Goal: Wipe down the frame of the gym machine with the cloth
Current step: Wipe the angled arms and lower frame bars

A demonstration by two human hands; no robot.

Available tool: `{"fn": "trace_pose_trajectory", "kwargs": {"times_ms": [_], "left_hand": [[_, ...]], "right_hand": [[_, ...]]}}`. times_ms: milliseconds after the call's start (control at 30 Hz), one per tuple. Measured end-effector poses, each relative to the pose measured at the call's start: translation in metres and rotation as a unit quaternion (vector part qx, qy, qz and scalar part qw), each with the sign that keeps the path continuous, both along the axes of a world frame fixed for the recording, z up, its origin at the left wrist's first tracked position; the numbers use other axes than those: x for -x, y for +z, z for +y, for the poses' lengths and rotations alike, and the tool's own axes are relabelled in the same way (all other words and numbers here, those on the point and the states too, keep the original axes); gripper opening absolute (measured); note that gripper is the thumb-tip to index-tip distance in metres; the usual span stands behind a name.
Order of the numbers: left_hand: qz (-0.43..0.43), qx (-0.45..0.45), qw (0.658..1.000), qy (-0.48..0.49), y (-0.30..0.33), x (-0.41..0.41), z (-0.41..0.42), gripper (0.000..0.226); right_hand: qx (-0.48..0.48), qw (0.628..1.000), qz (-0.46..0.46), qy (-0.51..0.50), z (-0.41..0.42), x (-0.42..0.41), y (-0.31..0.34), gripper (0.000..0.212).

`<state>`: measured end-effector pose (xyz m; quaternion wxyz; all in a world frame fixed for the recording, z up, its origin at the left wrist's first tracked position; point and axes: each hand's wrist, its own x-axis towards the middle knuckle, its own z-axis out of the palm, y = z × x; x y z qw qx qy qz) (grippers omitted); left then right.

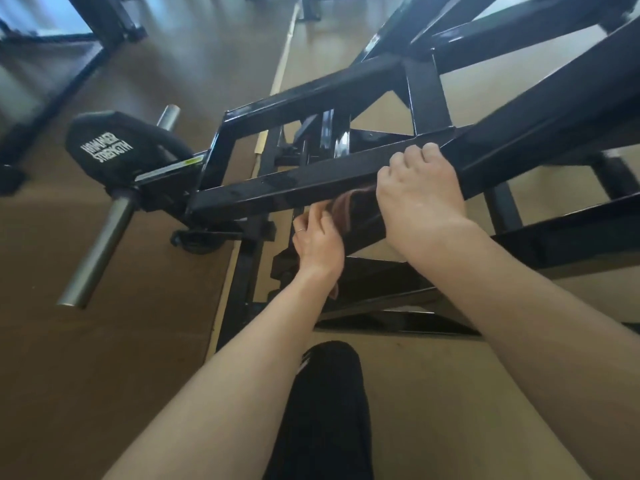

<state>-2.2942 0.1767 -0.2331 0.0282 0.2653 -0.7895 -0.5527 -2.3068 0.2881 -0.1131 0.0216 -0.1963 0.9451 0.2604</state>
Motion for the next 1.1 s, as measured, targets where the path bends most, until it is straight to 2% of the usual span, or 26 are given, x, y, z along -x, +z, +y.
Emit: {"fn": "trace_pose_trajectory", "kwargs": {"times_ms": [233,400,533,633,700,867,967,1033,1100], "left_hand": [[0.041,0.022,0.999,-0.012,-0.023,-0.011,-0.018,0.033],[-0.118,0.055,0.991,0.038,-0.060,-0.014,-0.070,0.038],[-0.170,0.094,0.981,-0.030,-0.057,0.007,-0.081,0.039],[-0.188,0.093,0.978,-0.018,-0.056,0.016,-0.083,0.038],[-0.185,0.086,0.979,-0.008,-0.052,0.015,-0.080,0.038],[-0.069,0.039,0.996,-0.035,-0.024,-0.004,-0.042,0.035],[-0.044,0.072,0.995,-0.045,-0.023,0.002,-0.034,0.033],[-0.065,0.099,0.991,-0.058,-0.038,0.005,-0.053,0.035],[-0.133,0.124,0.982,-0.048,-0.060,0.007,-0.081,0.037]], "right_hand": [[-0.048,0.997,0.057,0.026,0.000,-0.001,-0.011,0.057],[-0.058,0.995,0.082,0.027,-0.004,0.003,-0.019,0.069],[-0.059,0.994,0.090,0.020,-0.006,0.003,-0.020,0.075],[-0.068,0.993,0.089,0.020,-0.008,0.005,-0.018,0.077],[-0.068,0.994,0.084,0.021,-0.008,0.006,-0.017,0.077],[-0.069,0.993,0.092,0.024,-0.007,0.006,-0.021,0.073],[-0.065,0.993,0.093,0.030,-0.008,0.004,-0.020,0.071],[-0.059,0.994,0.089,0.036,-0.006,0.005,-0.019,0.068],[-0.051,0.994,0.085,0.043,-0.005,0.005,-0.017,0.066]]}}
